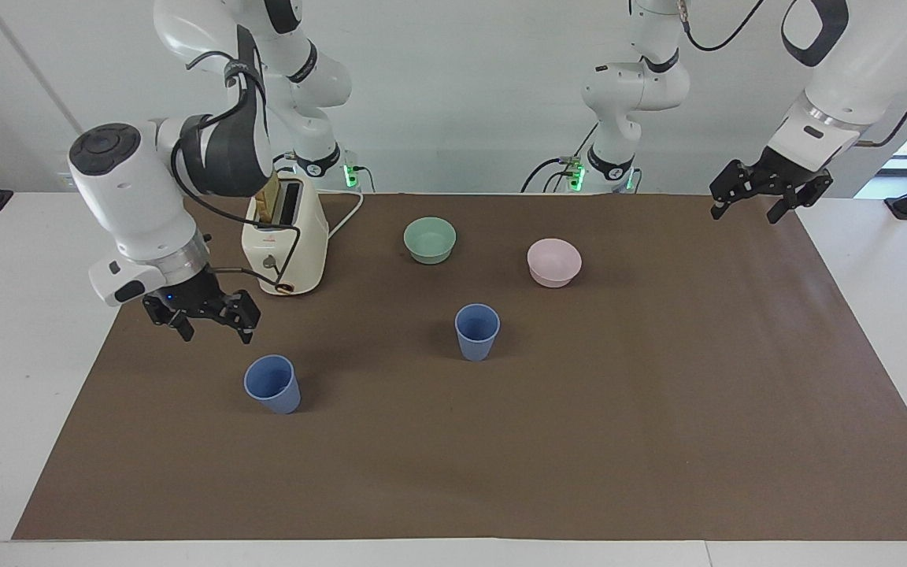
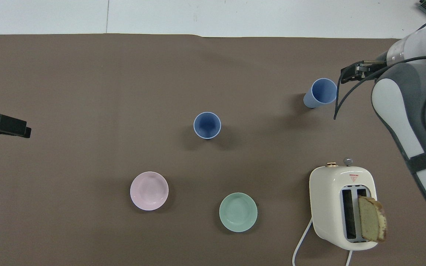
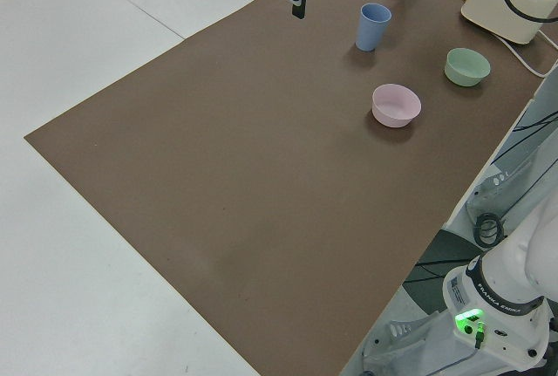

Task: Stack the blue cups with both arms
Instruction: 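Grasp the second blue cup with the right gripper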

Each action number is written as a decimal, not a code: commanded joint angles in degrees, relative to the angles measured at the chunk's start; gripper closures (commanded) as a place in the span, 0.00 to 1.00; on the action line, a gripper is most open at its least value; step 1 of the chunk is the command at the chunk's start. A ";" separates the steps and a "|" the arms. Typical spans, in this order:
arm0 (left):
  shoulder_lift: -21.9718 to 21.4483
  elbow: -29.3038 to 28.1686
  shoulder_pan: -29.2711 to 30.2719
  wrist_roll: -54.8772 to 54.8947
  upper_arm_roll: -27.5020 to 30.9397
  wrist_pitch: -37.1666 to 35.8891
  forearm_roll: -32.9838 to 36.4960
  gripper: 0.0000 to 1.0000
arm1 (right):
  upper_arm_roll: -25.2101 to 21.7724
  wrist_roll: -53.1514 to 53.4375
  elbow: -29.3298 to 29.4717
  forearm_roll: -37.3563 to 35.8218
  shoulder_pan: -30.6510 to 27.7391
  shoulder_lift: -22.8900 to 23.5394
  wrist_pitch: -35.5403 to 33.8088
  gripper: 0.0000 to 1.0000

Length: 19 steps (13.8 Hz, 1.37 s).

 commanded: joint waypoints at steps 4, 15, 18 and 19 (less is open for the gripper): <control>-0.18 1.82 0.20 -0.14 -0.63 -2.87 2.17 0.00 | 0.45 -1.70 1.53 -0.26 -0.48 4.23 2.69 0.00; -0.62 2.09 0.29 0.20 -0.19 -2.61 1.73 0.00 | 0.45 -3.19 -4.61 -0.35 -0.30 6.43 8.13 0.05; -0.62 2.09 0.37 0.11 -0.19 -2.52 1.73 0.00 | 0.45 -3.46 -5.41 -0.35 -0.48 6.35 8.84 0.22; -0.71 2.09 0.37 0.11 -0.19 -2.52 1.73 0.00 | 0.54 -3.55 -5.24 -0.35 -0.56 6.35 8.84 0.34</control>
